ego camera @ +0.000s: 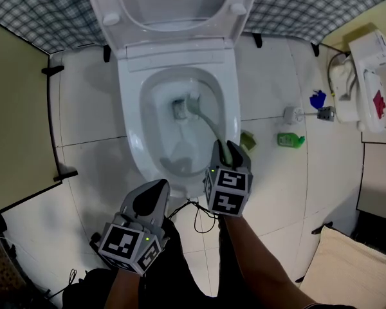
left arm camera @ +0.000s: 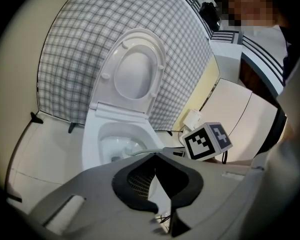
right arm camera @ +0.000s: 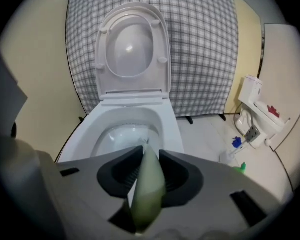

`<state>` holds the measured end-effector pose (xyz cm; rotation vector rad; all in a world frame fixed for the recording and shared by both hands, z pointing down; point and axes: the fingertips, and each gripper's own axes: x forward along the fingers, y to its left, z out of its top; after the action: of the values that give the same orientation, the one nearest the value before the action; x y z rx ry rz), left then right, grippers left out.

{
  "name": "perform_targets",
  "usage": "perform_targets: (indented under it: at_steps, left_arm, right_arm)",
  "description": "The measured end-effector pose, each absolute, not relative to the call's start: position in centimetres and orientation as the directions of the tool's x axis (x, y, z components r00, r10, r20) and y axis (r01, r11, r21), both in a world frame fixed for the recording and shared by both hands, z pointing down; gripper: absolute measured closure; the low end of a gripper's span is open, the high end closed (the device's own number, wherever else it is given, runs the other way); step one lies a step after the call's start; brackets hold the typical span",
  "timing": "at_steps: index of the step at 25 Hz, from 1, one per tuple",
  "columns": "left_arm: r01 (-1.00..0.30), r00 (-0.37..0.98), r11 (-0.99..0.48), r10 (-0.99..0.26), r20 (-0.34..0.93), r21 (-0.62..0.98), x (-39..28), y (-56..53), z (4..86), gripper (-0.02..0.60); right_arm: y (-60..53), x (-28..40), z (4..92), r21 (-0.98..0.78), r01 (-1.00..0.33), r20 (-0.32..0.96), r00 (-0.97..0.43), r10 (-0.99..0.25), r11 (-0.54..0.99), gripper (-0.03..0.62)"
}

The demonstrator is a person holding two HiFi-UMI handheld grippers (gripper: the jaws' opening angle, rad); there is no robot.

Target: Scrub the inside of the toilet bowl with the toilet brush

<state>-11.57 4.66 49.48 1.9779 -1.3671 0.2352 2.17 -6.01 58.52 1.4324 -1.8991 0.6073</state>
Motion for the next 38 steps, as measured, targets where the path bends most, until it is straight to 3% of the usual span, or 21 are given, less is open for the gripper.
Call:
perform_targets:
  at_steps: [7, 15, 22, 28, 38]
  left_arm:
    - [-0.869, 0.433, -0.197, -0.745, 0.507, 0.453, -11.0, 4.3, 49.1, 0.575]
    - [-0.865, 0.441, -0.201, -0.740, 0.508, 0.459, -10.6, 4.4, 49.3, 0.576]
    - [-0.873, 0.423, -0.183, -0.744, 0.516, 0.452, -11.6, 4.8, 49.4, 0.575]
    - [-0.877, 0.412, -0.169, -0.746, 0.523, 0.450, -12.3, 5.1, 49.7, 0.576]
    - [-0.878, 0.405, -0.160, -0.752, 0.520, 0.452, -12.7, 4.8, 49.7, 0.576]
  right_arm:
    - [-2.6, 5.3, 56.1, 0.116, -0.962, 0.733, -0.085, -0.674, 0.248, 0.473]
    - [3.2, 5.5, 54.1, 0.230, -0.919, 0.752, -0.040, -0.658, 0.320, 0.473]
    - [-0.3, 4.9, 56.2, 0.262, -0.915, 0.722, -0.025, -0.691, 0.307, 0.473]
    - [-5.6, 2.2, 57.7, 0.250, -0.908, 0.695, -0.073, -0.715, 0.335, 0.473]
    - [-5.4, -4.1, 58.5, 0.116, -0.867, 0.692, -0.279, -0.666, 0.484, 0.474]
